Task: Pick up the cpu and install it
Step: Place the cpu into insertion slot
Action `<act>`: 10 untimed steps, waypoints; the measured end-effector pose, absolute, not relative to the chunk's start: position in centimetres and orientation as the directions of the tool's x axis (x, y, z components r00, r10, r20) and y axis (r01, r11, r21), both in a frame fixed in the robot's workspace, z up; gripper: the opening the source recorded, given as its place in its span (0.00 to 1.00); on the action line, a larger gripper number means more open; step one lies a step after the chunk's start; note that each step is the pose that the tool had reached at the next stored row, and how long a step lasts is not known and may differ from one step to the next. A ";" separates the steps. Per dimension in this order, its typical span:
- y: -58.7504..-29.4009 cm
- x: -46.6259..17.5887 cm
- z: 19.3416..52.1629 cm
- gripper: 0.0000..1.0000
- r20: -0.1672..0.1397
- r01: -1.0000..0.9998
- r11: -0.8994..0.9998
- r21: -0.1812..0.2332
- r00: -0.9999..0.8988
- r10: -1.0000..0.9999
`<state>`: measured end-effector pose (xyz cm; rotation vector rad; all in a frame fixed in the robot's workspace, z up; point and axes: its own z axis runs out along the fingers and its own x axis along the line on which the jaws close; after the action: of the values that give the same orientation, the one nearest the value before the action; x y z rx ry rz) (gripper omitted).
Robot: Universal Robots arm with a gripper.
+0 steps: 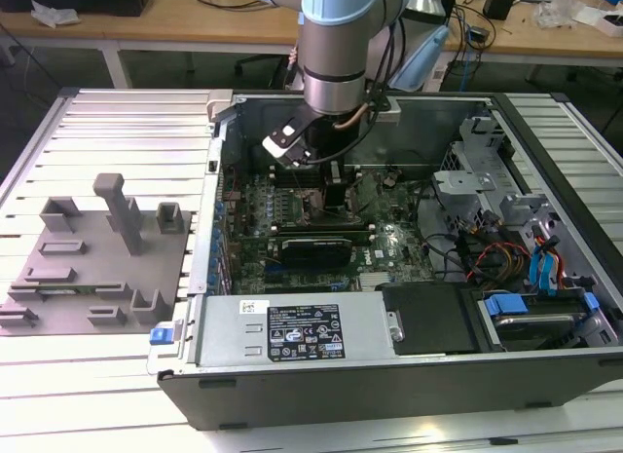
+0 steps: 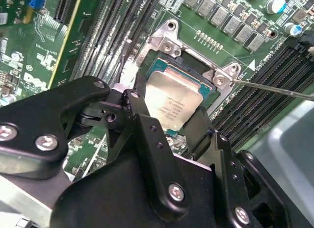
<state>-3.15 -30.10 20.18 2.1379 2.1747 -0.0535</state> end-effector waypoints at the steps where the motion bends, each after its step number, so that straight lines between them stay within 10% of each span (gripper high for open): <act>1: -30.0 -3.2 20.1 0.55 -0.090 0.999 0.015 0.039 -0.011 0.996; 10: -29.9 -3.1 19.5 0.55 -0.090 0.999 -0.022 0.039 0.026 0.996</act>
<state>-3.14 -29.92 19.47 2.1824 2.1307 -0.0568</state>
